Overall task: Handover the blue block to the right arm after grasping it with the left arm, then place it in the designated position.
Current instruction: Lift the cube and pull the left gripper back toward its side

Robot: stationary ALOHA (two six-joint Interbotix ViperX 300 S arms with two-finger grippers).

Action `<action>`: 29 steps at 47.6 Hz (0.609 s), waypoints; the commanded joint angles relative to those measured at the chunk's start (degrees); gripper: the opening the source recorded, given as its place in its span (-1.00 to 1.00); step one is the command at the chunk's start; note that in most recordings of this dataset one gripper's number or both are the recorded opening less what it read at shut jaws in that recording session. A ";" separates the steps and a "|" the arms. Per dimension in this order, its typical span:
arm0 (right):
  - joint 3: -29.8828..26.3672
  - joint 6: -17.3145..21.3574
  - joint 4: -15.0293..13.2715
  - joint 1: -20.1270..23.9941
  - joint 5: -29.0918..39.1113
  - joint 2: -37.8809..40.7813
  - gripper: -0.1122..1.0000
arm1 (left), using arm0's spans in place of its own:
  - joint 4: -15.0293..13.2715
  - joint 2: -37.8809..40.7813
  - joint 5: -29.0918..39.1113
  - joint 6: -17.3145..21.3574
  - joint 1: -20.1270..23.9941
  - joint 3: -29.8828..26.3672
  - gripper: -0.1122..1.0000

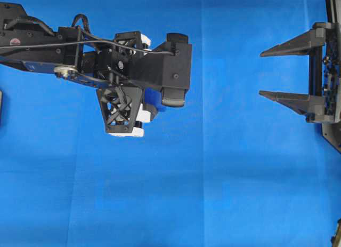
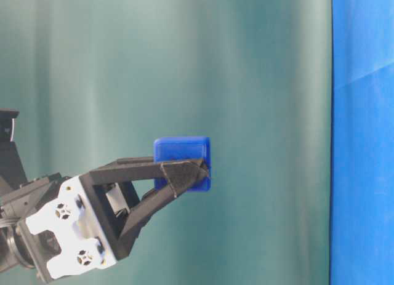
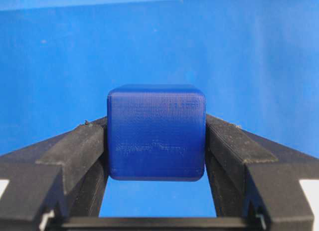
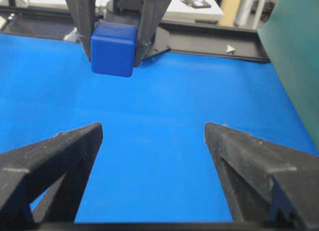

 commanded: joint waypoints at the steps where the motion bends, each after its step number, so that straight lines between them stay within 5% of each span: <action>1: -1.58 0.00 -0.09 -0.09 -0.26 0.18 0.92 | 0.09 -1.93 -0.44 0.00 0.18 -0.97 0.08; 13: -1.58 0.00 -0.09 -0.09 -0.35 0.18 0.92 | 0.18 -2.99 -3.16 0.00 0.09 0.79 0.08; 29: -1.85 0.00 0.00 -0.18 -0.26 0.18 0.92 | 0.09 -10.90 -21.97 -0.62 0.00 13.18 0.08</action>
